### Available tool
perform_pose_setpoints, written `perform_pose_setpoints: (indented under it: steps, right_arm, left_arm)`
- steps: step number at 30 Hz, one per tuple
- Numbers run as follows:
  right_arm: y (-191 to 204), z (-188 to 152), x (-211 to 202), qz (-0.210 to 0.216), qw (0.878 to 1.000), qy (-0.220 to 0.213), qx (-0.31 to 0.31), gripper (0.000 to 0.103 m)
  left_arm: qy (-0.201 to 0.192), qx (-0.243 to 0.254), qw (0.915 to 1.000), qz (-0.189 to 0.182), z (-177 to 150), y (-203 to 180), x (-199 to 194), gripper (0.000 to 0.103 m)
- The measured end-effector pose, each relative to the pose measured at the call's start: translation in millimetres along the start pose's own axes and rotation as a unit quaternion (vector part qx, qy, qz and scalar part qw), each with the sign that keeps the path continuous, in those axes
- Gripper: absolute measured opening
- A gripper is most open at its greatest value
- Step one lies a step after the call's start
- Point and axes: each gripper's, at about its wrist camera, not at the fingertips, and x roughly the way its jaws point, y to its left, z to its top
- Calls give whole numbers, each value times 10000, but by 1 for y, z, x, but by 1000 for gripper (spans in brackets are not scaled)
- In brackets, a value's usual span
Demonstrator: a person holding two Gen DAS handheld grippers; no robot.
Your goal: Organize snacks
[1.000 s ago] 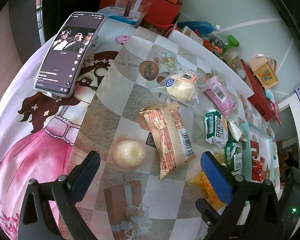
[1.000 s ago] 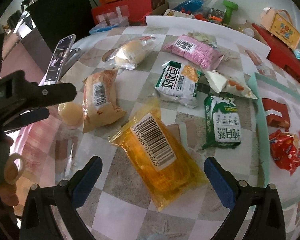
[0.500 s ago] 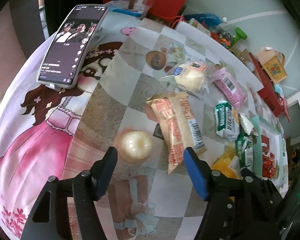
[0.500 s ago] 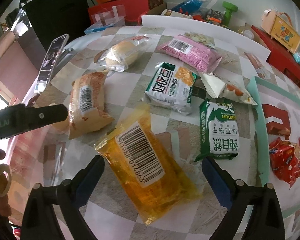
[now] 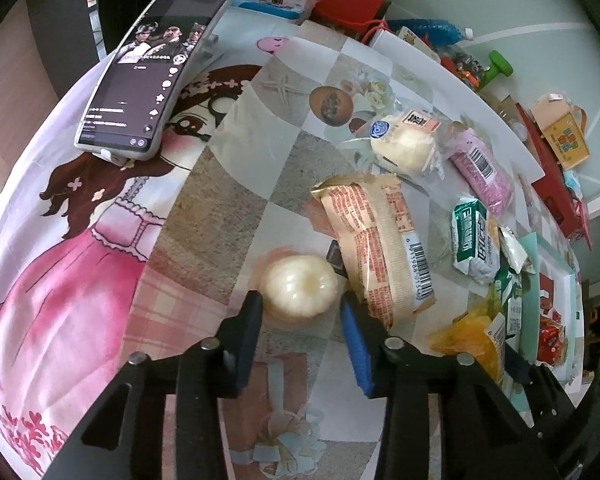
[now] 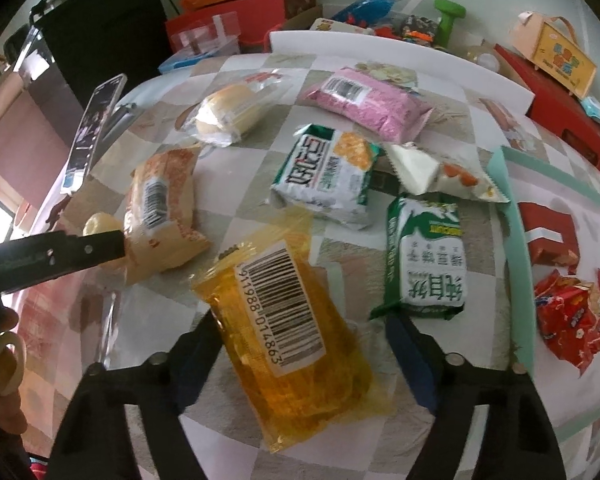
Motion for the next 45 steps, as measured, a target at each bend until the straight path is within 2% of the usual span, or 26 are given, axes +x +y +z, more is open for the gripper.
perform_pose_setpoints:
  steps: [15,26,29,31,38,45]
  right_arm:
    - [-1,-2,-12,93,9998,-122,87,47]
    - [-3,-4,-28,286,9989,-334,172,45]
    - [-2,-3,-38,322,9983,-447,187,45]
    - [-2,-3,-43,343,9980,-498,184,45]
    - [-5,-5,-43,344,9982,-439,203,45]
    - [-12,-7,-38,352,9980,-407,328,45]
  left_arm:
    - [-124,12,9999,-18,2,-2,-6,32]
    - [-373,13,9993,-104,3,-4,-23,29]
    - [-493,23,9986,-207,3,-5,-32,9]
    - [-559,60,9981,-271,3,-7,-36,9]
    - [-454,63,9989,-125,5,-8,-27,9]
    - [-152,9,9999,-47,7,-5,-2,10]
